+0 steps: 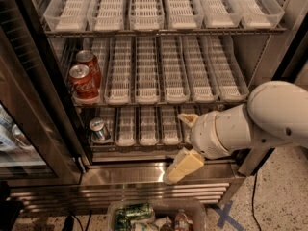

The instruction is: Pick redbull can from bottom shelf of fridge

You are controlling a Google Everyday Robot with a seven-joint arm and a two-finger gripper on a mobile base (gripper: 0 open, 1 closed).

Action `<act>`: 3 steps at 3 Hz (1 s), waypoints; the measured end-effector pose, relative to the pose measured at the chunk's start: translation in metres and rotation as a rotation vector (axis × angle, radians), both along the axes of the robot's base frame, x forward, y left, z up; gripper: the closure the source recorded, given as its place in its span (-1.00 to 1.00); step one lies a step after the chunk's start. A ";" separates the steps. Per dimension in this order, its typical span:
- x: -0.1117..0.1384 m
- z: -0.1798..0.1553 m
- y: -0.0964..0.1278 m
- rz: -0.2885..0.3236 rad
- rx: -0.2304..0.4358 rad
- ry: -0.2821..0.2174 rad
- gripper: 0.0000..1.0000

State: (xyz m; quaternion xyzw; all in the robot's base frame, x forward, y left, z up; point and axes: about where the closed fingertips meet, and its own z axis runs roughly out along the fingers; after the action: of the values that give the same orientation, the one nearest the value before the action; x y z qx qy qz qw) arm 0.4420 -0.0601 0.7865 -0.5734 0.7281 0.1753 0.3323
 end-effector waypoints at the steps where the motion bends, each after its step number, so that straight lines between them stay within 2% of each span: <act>1: 0.002 -0.017 0.030 0.038 0.072 -0.007 -1.00; 3: 0.002 -0.025 0.035 0.025 0.091 -0.025 -1.00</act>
Offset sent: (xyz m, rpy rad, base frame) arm 0.0018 0.0251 -0.0156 0.0625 -0.0043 0.0315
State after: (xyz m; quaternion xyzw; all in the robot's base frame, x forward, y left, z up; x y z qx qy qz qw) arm 0.4443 -0.0246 0.7615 -0.5689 0.7080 0.2051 0.3647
